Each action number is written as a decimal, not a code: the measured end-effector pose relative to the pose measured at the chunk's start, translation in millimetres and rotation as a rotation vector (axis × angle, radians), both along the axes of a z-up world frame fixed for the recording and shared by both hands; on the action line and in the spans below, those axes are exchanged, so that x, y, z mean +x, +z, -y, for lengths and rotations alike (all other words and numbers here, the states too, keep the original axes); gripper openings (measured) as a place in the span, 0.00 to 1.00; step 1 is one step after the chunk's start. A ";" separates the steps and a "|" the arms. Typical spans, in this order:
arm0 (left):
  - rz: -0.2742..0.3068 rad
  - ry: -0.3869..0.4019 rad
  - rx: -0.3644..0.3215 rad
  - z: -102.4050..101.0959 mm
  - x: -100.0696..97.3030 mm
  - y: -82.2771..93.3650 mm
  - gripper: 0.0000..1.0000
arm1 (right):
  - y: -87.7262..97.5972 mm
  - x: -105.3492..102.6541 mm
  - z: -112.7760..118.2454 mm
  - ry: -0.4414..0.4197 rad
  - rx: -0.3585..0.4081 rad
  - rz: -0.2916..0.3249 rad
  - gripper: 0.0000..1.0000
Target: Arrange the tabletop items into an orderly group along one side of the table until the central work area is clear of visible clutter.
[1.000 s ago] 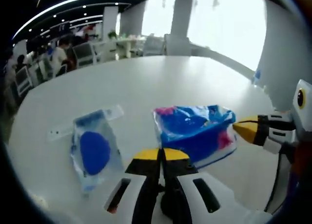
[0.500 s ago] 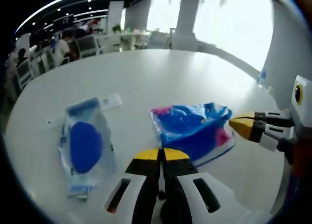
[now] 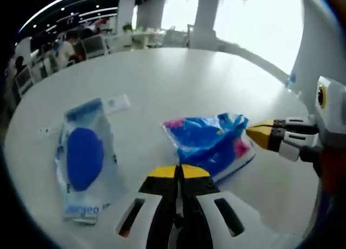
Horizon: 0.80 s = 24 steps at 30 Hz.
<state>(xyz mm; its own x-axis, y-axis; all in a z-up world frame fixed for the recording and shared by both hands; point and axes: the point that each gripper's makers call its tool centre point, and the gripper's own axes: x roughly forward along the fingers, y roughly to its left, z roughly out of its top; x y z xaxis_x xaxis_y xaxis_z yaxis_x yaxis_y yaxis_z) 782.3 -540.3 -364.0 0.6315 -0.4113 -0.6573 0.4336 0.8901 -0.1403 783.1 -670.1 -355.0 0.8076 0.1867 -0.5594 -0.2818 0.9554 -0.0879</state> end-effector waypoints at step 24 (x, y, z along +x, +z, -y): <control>-0.003 -0.050 0.032 10.6 -8.0 -14.5 0.00 | -16.6 6.5 9.3 -0.007 -0.018 -0.014 0.04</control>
